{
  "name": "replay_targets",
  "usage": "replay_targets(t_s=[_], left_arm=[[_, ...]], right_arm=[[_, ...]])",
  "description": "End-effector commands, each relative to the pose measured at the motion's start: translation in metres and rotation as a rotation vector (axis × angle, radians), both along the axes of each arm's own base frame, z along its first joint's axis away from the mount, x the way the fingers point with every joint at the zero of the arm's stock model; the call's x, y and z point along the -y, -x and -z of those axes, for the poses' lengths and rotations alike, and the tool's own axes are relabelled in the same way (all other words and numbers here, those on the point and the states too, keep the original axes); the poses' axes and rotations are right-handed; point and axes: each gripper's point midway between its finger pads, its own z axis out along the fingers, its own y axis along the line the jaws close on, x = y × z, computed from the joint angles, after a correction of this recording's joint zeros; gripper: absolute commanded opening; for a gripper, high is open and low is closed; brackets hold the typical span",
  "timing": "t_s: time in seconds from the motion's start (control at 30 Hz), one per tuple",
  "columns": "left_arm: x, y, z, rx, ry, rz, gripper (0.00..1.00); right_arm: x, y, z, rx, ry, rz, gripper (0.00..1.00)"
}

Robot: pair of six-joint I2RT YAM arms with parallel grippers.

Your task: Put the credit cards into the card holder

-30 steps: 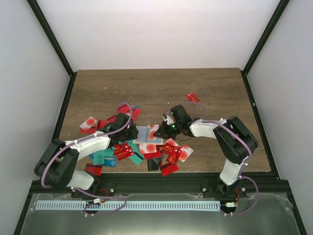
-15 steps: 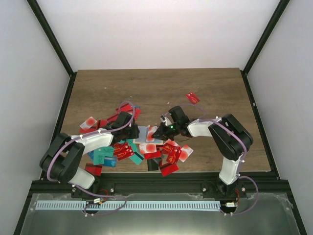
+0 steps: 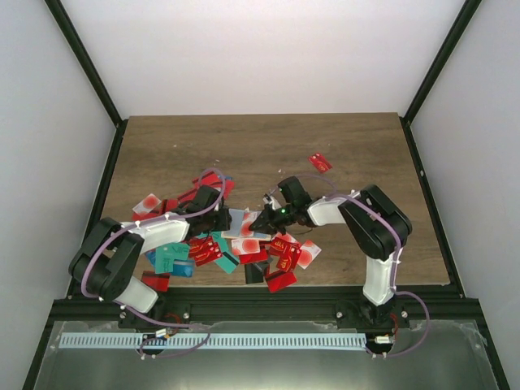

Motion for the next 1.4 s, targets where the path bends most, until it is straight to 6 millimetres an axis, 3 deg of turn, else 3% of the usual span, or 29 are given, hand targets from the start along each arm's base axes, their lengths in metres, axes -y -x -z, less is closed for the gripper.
replay_targets(t_s=[0.0, 1.37], left_arm=[[0.006, -0.001, 0.001, 0.001, 0.024, 0.026, 0.45], [0.012, 0.012, 0.009, -0.038, 0.078, 0.058, 0.41]], right_arm=[[-0.011, -0.004, -0.005, -0.002, -0.039, -0.023, 0.01], [-0.024, -0.018, 0.012, -0.051, -0.066, -0.021, 0.01]])
